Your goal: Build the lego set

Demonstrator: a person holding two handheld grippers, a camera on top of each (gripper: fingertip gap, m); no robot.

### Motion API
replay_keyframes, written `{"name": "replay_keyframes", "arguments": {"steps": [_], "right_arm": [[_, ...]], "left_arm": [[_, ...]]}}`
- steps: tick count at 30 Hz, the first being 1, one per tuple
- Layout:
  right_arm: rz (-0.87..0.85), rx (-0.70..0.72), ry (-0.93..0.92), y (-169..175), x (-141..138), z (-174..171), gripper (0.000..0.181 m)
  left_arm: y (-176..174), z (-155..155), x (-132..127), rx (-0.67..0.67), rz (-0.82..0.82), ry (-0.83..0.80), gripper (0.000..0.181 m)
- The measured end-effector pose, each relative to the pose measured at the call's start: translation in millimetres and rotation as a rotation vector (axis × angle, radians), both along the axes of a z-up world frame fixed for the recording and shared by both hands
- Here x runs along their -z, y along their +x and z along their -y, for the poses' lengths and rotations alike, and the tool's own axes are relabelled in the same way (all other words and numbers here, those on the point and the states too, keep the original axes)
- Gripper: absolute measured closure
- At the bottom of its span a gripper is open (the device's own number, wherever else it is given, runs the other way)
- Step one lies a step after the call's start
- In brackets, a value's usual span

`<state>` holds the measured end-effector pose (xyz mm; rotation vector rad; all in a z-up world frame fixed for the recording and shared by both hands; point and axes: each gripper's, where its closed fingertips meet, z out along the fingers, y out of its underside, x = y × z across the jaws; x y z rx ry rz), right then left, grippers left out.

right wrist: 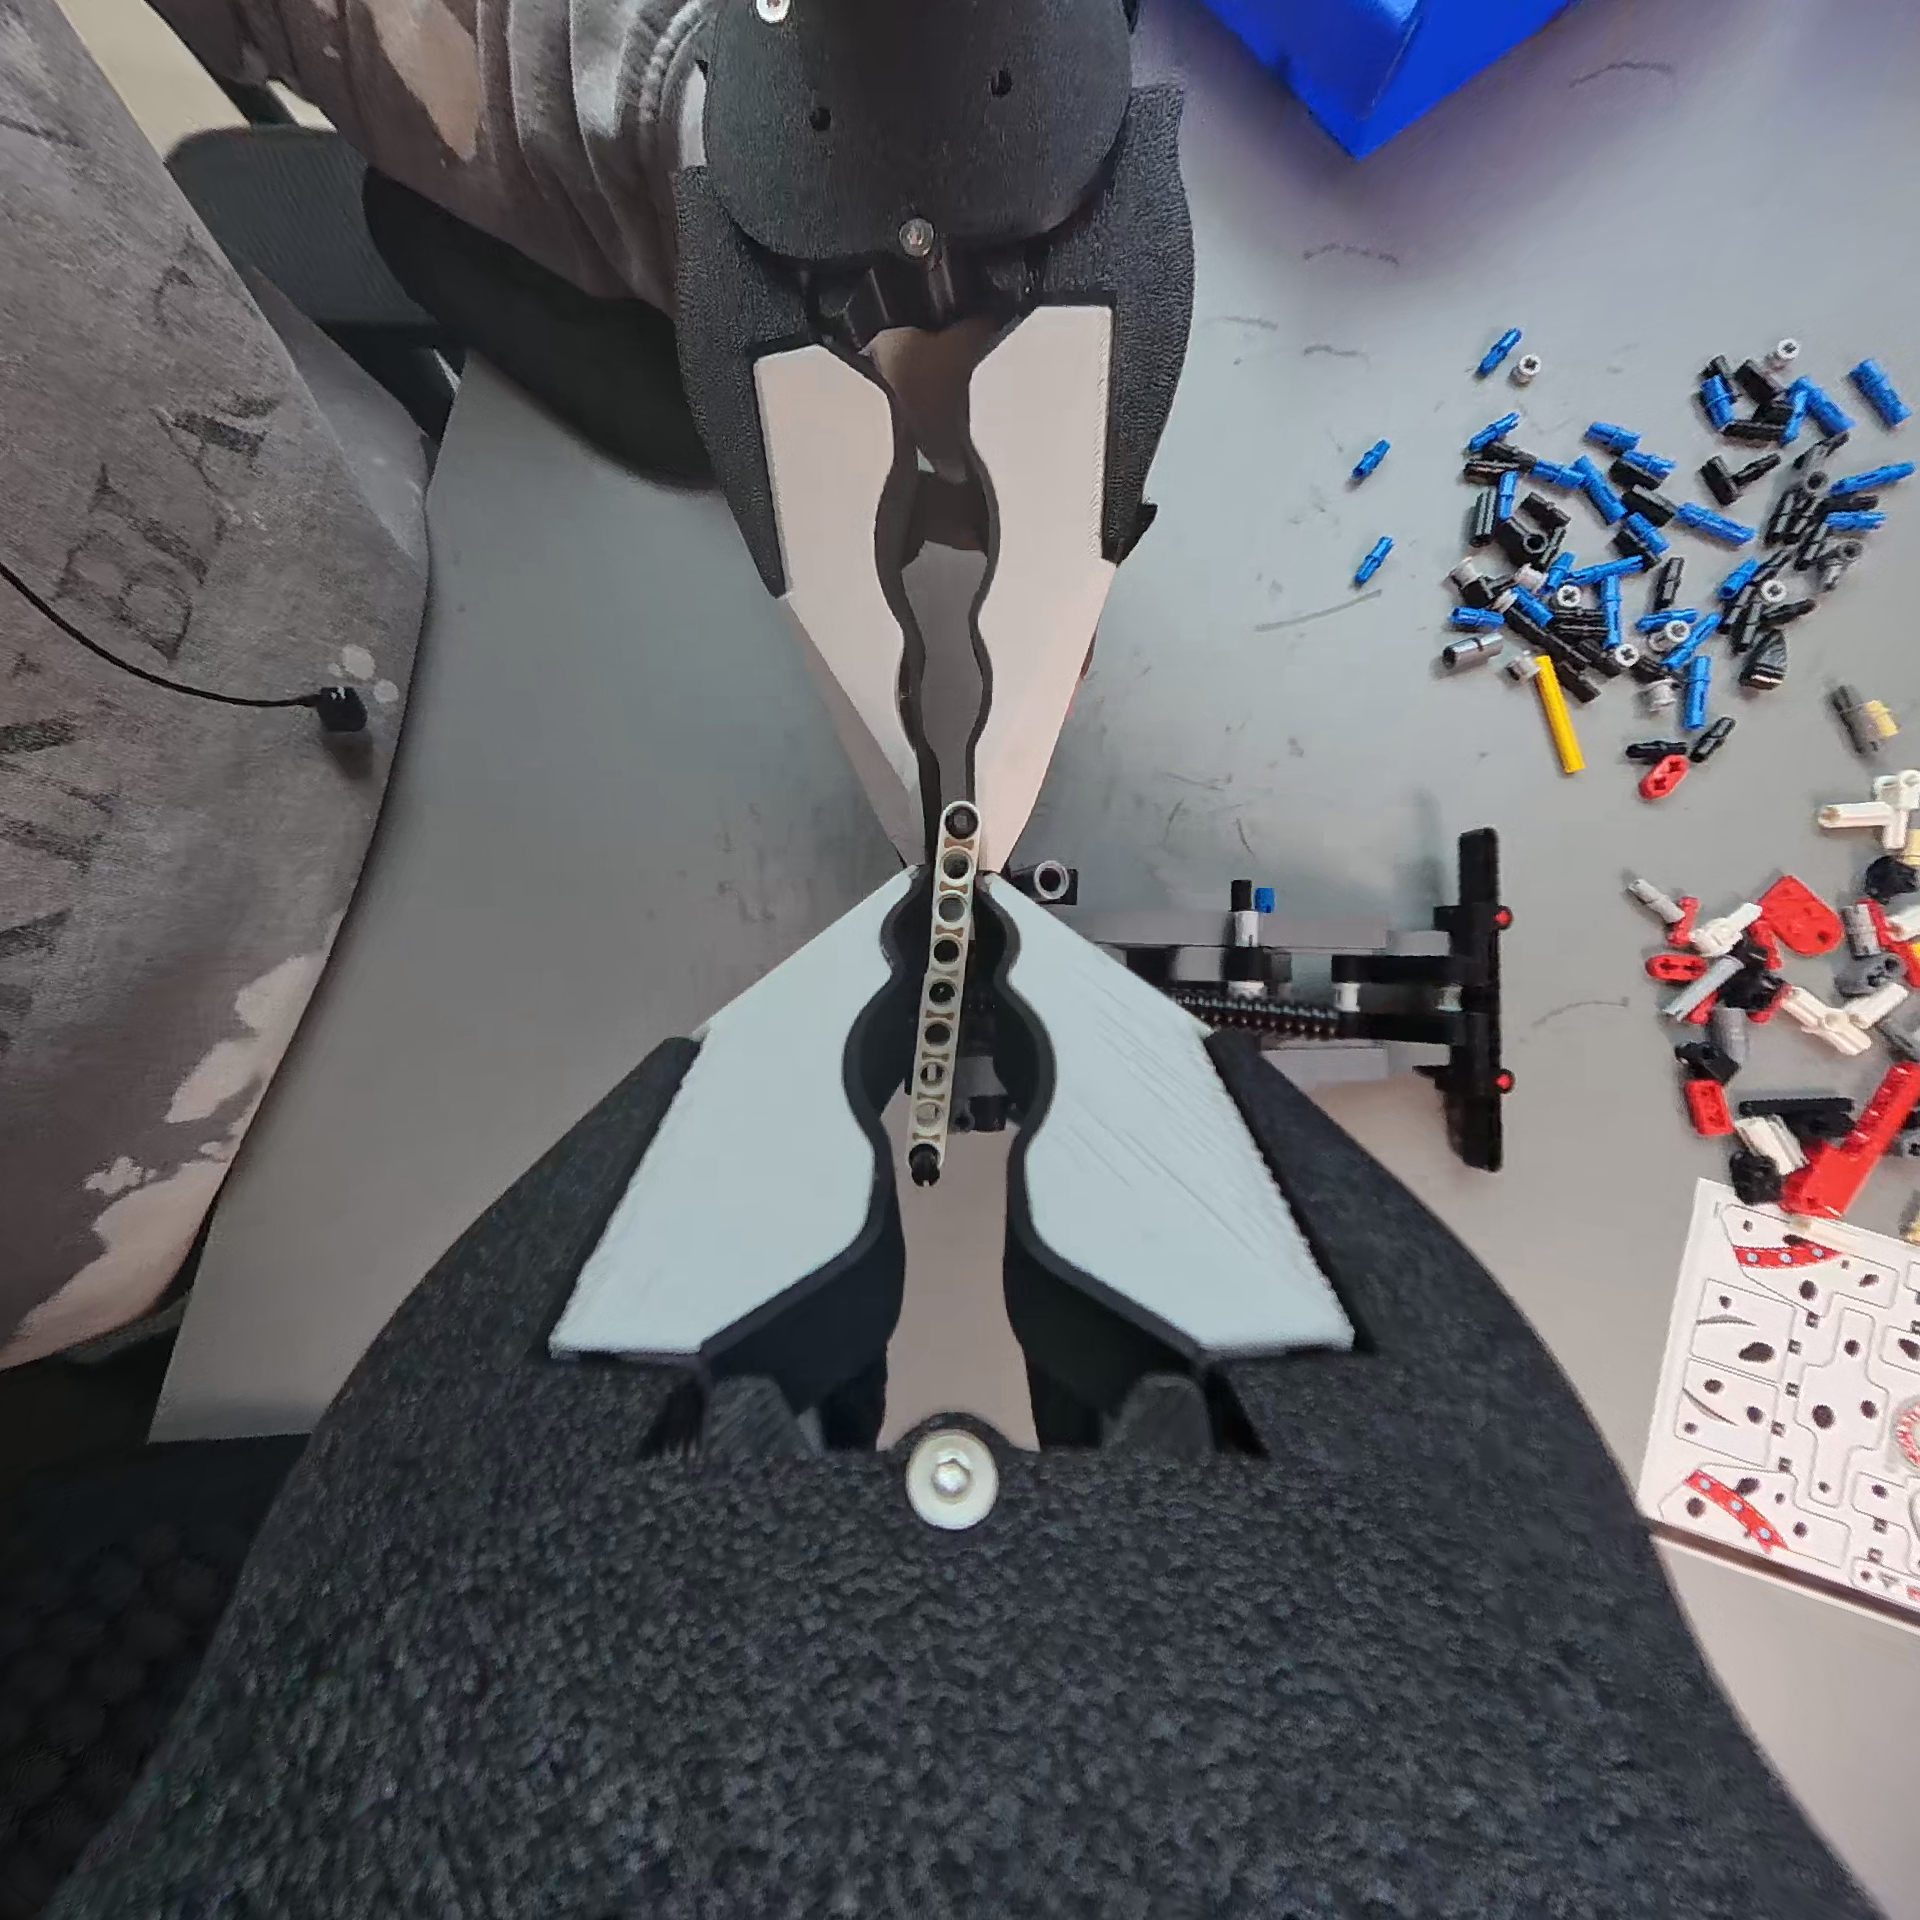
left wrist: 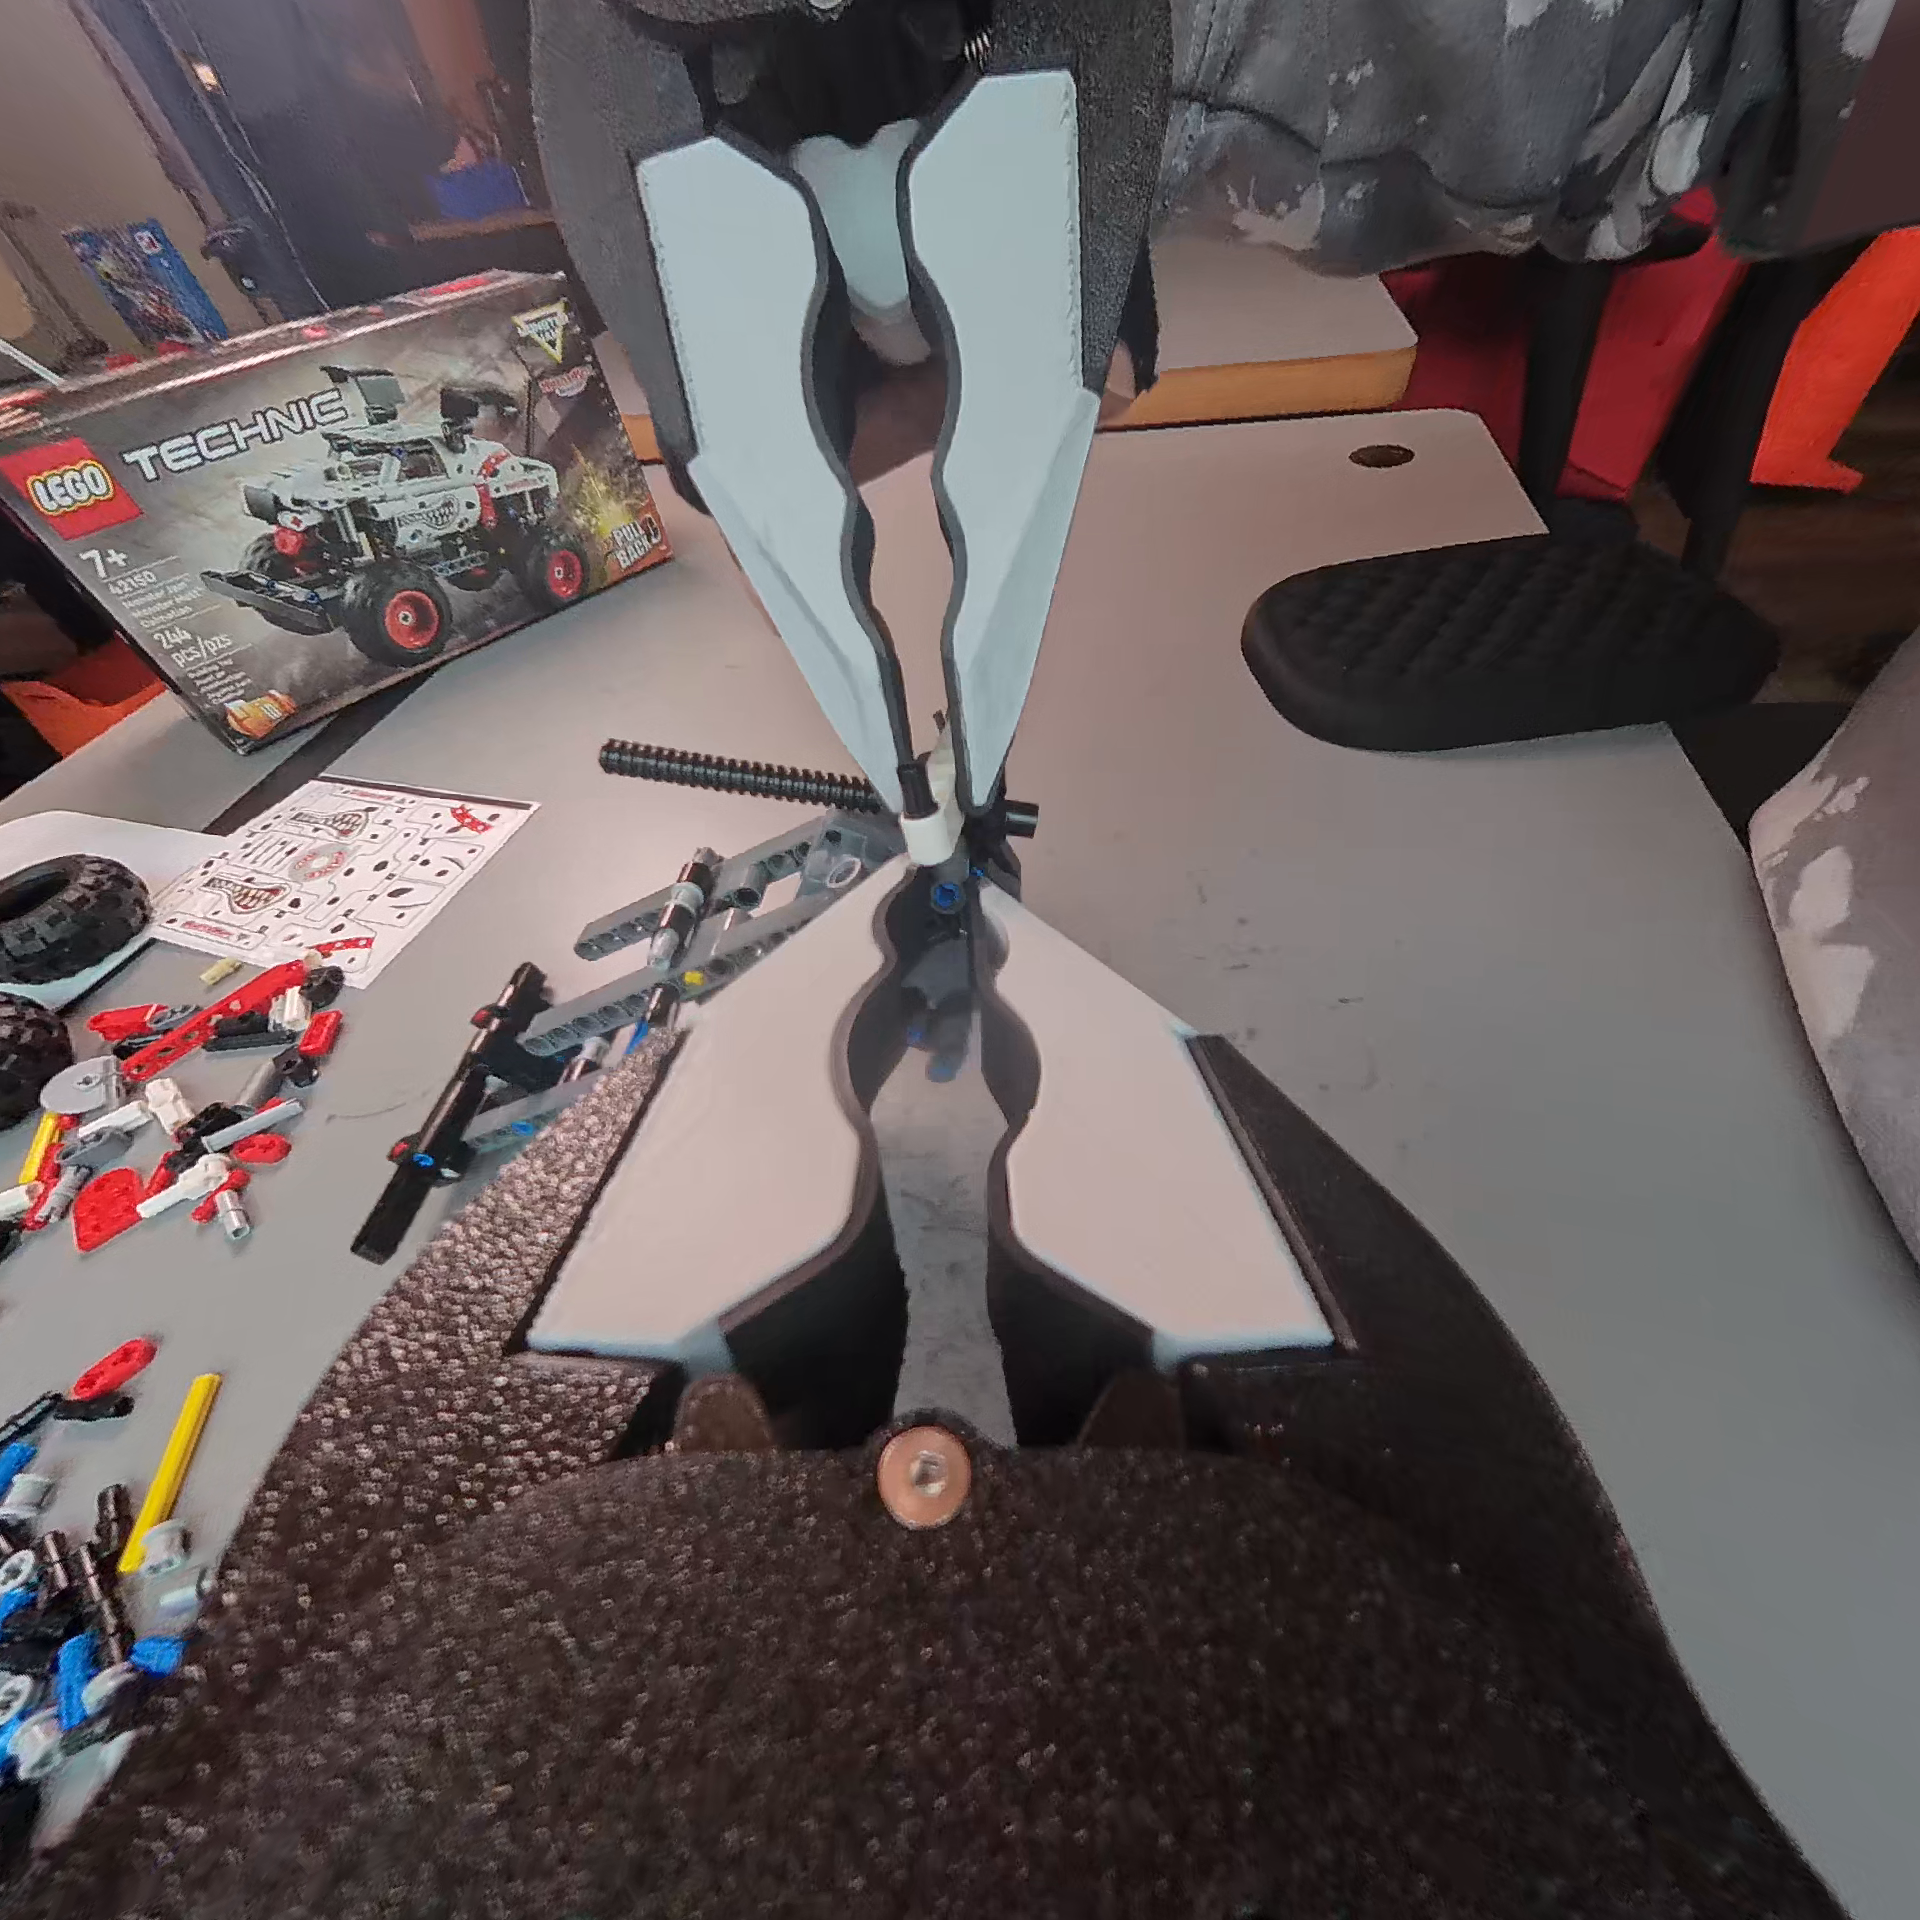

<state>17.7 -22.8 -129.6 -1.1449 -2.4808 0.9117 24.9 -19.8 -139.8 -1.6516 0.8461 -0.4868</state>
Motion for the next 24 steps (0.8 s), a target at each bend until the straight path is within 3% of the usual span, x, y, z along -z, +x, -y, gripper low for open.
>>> {"name": "replay_keyframes", "arguments": {"steps": [7,14,17,24], "right_arm": [[0.003,-0.034,0.119,6,38,-2,0.174],[-0.092,0.014,0.043,8,34,-5,0.174],[-0.157,0.067,-0.003,12,20,-16,0.174],[-0.264,0.17,-0.088,17,19,-32,0.174]], "left_arm": [[6,0,37,0.023,-0.111,-0.094,0.174],[0,1,42,-0.035,-0.145,-0.106,0.172],[-7,5,39,-0.09,-0.125,-0.118,0.163],[-10,-7,54,-0.217,-0.125,-0.232,0.118]]}}
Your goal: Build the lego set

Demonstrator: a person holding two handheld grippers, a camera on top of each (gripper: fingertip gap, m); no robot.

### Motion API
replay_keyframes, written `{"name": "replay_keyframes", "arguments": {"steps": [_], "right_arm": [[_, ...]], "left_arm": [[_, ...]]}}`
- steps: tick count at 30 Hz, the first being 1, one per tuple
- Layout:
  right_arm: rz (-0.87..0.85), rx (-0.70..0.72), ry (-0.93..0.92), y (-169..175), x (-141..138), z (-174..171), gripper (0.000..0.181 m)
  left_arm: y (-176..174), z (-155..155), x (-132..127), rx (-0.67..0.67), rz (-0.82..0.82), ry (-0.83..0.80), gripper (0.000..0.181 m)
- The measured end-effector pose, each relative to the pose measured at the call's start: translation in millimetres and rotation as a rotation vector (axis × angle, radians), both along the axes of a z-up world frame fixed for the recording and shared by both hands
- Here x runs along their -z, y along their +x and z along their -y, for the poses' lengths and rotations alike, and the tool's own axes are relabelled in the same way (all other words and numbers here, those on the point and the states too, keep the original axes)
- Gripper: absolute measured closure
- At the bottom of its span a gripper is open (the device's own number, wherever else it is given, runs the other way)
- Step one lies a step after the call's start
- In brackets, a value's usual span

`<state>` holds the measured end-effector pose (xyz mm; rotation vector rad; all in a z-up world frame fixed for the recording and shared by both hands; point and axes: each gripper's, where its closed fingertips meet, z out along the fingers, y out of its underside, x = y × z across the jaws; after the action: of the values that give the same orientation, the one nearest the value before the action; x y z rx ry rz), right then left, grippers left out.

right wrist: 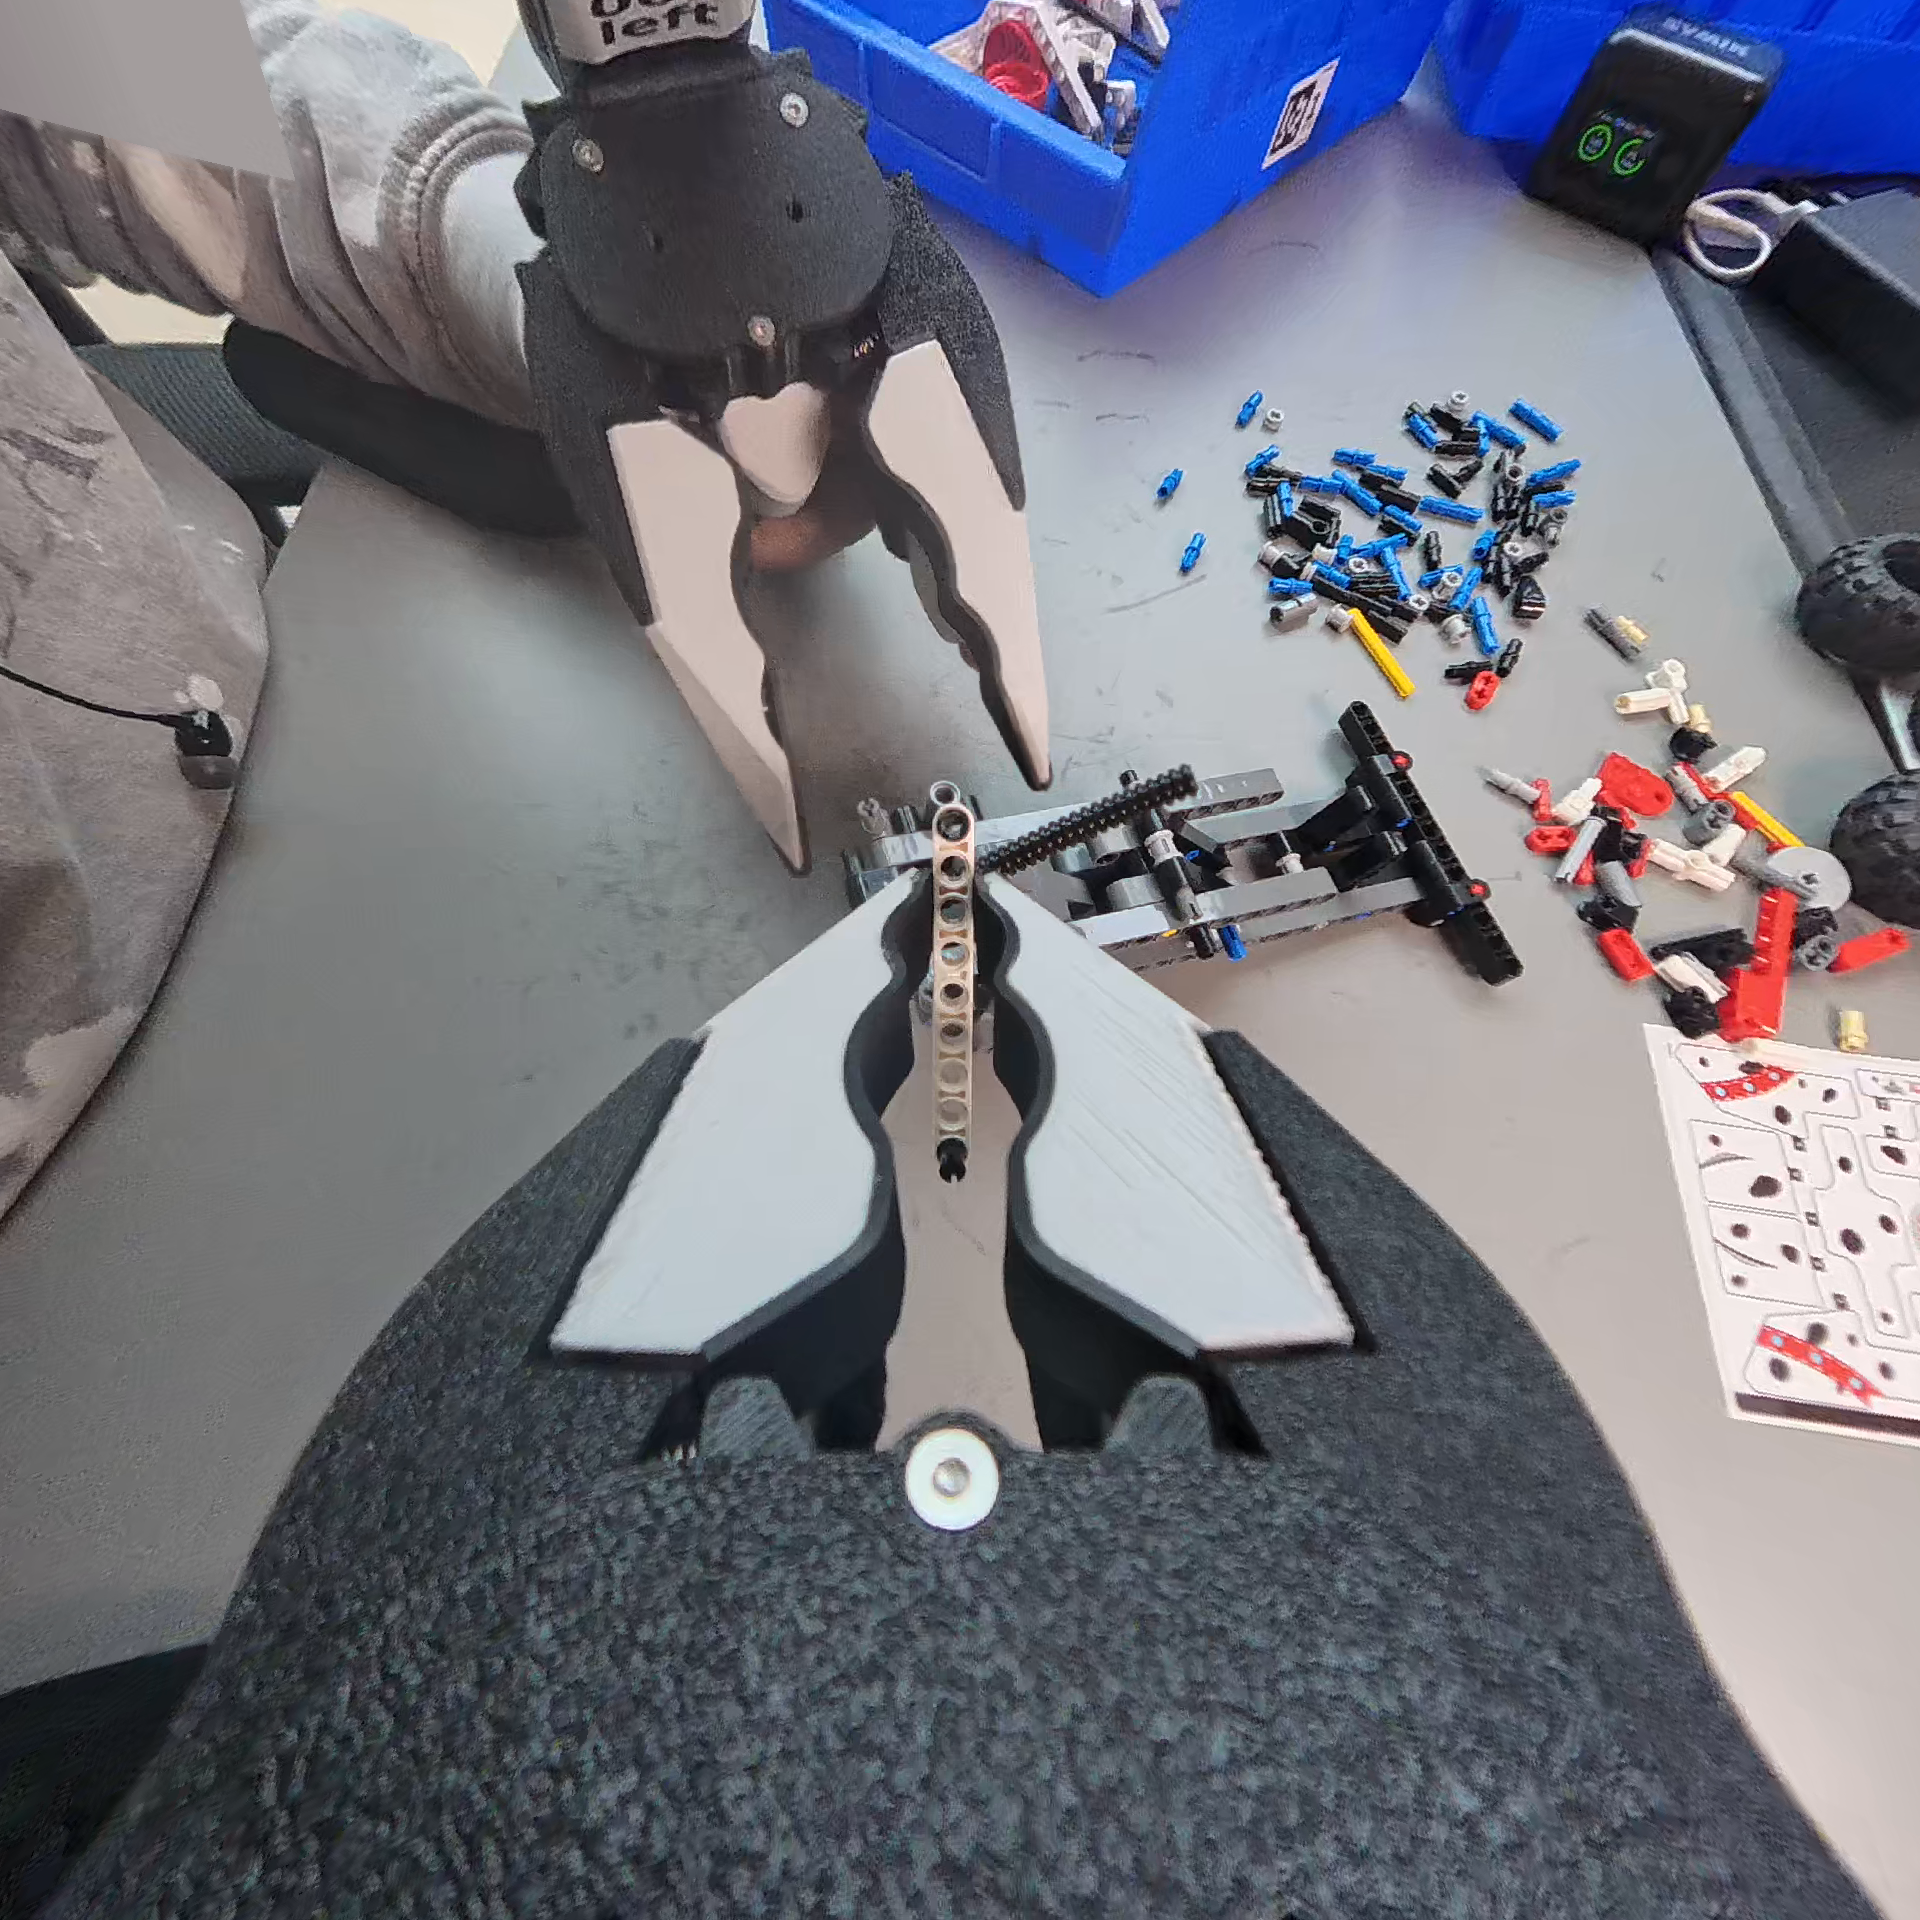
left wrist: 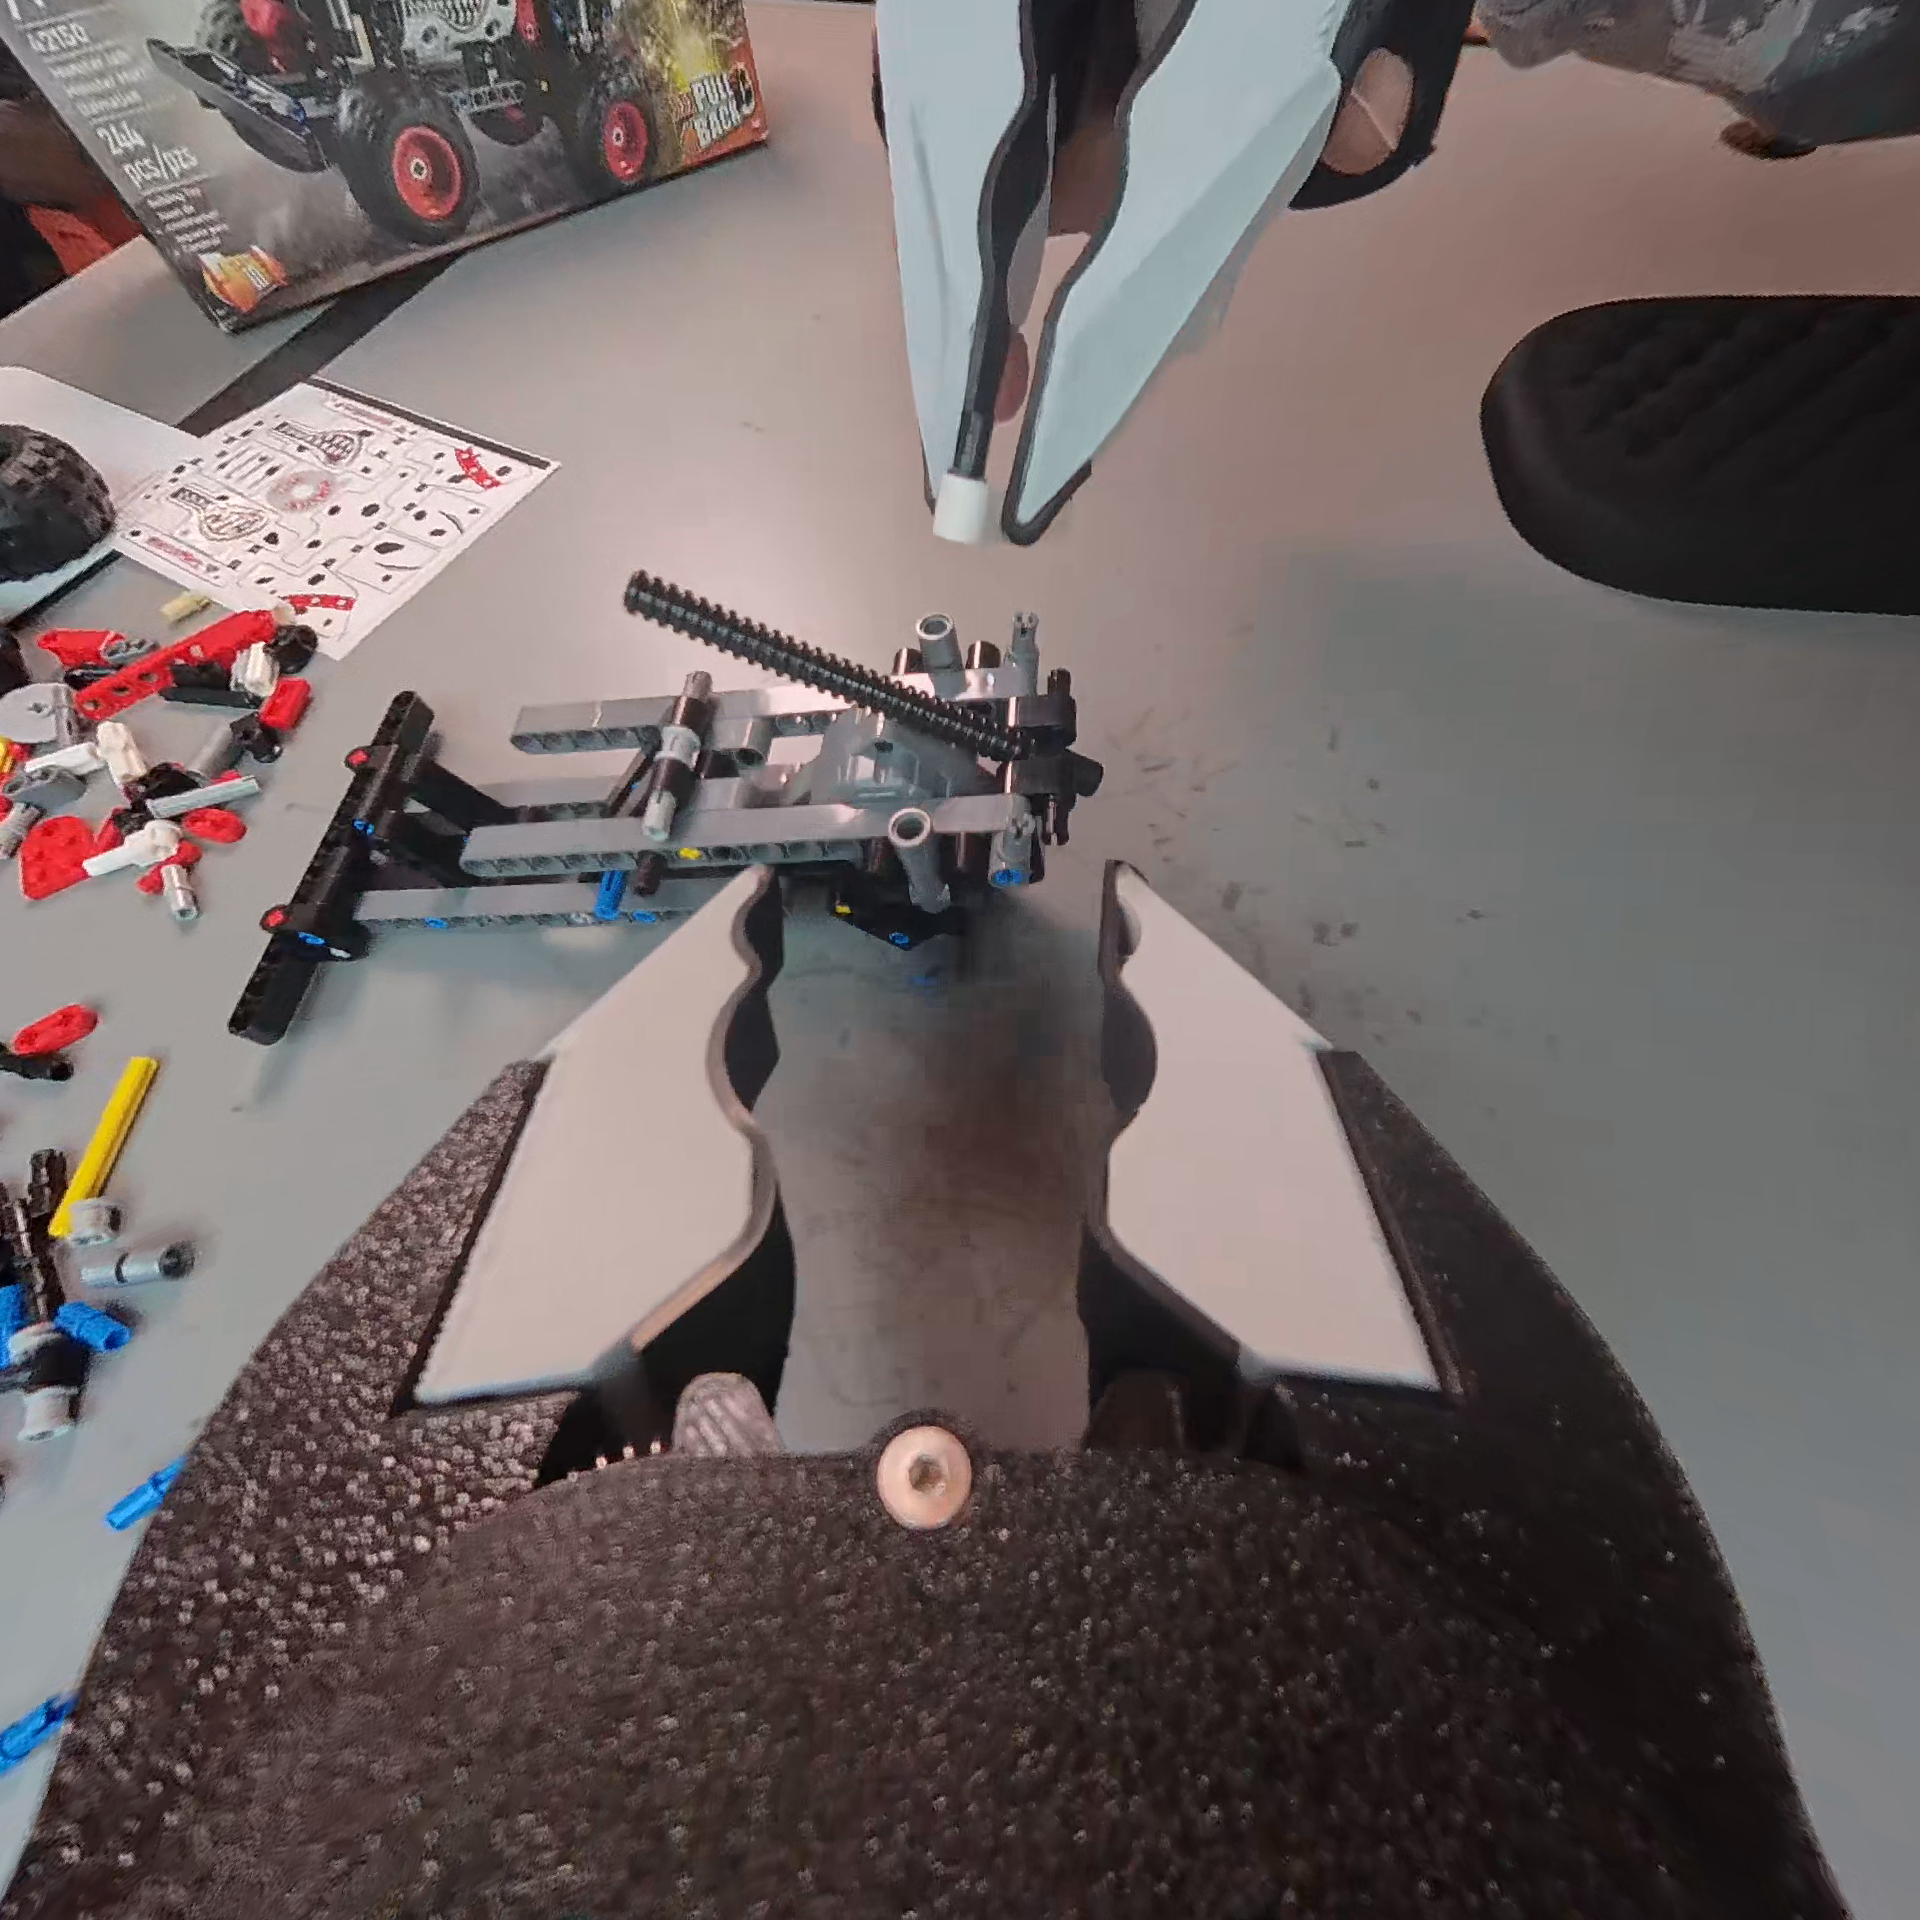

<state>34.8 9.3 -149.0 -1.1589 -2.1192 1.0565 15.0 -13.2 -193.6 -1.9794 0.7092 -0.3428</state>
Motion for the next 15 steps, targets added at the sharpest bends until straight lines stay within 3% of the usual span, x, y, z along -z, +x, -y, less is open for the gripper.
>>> {"name": "replay_keyframes", "arguments": {"steps": [2,4,15], "right_arm": [[-0.011,0.004,-0.019,-1,7,0,0.174],[-0.016,0.004,-0.052,-2,12,2,0.174],[-0.045,0.038,-0.126,1,20,4,0.174]], "left_arm": [[5,-7,6,0.009,-0.036,-0.006,0.124],[10,-10,10,0.026,-0.077,-0.001,0.152],[17,-12,10,0.031,-0.042,-0.023,0.155]]}}
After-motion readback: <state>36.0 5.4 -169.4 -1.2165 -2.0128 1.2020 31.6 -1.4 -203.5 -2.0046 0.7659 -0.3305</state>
